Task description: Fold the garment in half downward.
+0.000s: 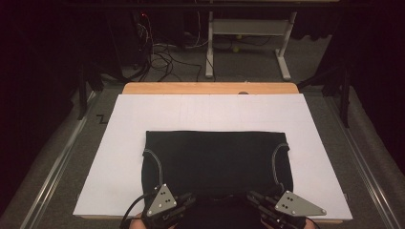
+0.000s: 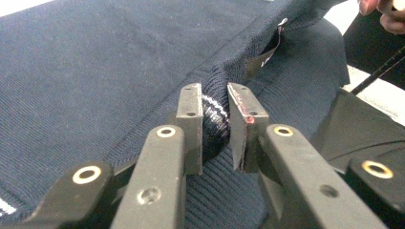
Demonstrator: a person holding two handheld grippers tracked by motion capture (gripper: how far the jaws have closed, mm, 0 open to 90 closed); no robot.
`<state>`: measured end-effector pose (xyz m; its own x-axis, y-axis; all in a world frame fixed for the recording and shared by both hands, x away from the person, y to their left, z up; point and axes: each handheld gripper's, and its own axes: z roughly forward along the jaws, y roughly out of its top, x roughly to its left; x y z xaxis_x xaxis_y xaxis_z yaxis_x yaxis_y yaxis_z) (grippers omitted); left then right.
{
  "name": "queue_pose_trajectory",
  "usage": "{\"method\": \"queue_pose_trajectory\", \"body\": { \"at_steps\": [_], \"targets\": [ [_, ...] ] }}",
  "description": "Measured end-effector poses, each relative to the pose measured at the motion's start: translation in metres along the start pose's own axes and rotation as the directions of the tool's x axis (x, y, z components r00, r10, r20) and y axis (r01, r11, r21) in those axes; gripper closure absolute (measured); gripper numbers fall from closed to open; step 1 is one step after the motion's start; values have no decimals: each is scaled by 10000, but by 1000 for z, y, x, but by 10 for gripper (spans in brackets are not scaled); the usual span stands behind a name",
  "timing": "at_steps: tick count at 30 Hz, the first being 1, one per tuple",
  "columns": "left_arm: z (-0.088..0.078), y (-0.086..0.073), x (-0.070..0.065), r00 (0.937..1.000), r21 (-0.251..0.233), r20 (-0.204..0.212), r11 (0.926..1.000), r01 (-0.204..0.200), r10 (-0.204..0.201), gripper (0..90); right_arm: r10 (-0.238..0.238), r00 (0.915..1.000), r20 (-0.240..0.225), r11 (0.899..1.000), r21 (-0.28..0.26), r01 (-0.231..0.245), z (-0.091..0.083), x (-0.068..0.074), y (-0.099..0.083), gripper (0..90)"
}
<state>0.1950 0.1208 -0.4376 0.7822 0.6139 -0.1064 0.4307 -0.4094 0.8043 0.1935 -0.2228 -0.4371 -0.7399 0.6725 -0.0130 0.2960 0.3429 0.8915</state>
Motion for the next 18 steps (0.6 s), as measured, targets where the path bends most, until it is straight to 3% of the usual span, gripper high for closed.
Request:
{"method": "queue_pose_trajectory", "body": {
  "at_steps": [8, 18],
  "targets": [
    [5, -8, -2, 9999, 416, 139, 9991, -13, 8, 723, 70, 9999, -155, 9990, 433, -63, 1, 3, -8, 796],
    [-3, -7, -3, 9997, -10, 213, 10000, 91, -91, 620, 188, 9995, -271, 9998, 32, -188, -6, 3, -7, 670]
  ]
}}
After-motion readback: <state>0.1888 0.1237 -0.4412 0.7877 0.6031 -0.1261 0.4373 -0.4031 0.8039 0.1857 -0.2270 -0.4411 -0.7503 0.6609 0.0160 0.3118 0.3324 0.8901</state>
